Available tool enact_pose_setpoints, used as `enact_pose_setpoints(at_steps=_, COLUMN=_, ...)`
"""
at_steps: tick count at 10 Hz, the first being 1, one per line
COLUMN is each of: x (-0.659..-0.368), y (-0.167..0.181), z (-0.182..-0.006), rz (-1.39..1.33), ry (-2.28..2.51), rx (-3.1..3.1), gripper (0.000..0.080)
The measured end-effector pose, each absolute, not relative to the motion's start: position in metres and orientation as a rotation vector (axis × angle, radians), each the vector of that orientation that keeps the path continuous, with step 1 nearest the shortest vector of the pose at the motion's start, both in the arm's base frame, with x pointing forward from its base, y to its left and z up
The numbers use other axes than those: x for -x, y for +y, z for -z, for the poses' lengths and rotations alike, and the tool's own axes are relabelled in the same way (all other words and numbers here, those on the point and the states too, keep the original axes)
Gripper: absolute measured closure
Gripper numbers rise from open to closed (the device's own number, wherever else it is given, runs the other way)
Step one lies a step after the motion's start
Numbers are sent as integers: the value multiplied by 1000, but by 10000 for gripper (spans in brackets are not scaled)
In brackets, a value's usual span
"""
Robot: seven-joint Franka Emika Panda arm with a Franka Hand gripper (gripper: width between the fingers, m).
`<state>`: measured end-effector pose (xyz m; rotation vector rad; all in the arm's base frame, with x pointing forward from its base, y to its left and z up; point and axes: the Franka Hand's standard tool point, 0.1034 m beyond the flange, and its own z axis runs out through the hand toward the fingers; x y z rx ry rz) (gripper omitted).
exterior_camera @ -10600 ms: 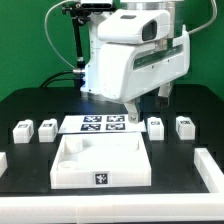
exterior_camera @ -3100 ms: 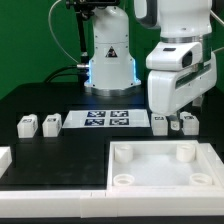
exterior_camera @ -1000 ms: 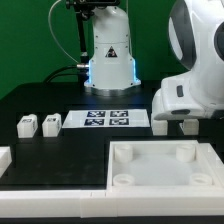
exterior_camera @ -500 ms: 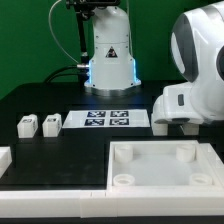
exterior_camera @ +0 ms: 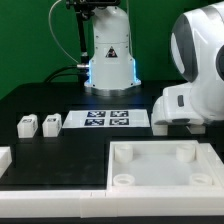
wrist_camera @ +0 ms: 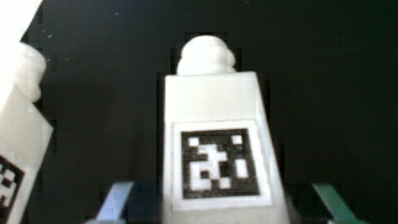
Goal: Assemble one leg
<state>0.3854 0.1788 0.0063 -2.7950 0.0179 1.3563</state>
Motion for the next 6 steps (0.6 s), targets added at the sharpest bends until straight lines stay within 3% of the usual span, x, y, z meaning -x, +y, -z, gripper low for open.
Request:
enact_pose_setpoints(at_steps=4, x=-385, y=179, z=-6, rz=-1356, ry=18, rx=2795, gripper=509)
enact_pose_setpoints(at_steps=5, x=-390, y=176, z=-12, rz=-1349, ry=-10, rx=2790, gripper=509)
enact_pose_setpoints(at_steps=6, x=-414, y=166, z=-37, rz=-1278, ry=-67, rx=2790, gripper=509)
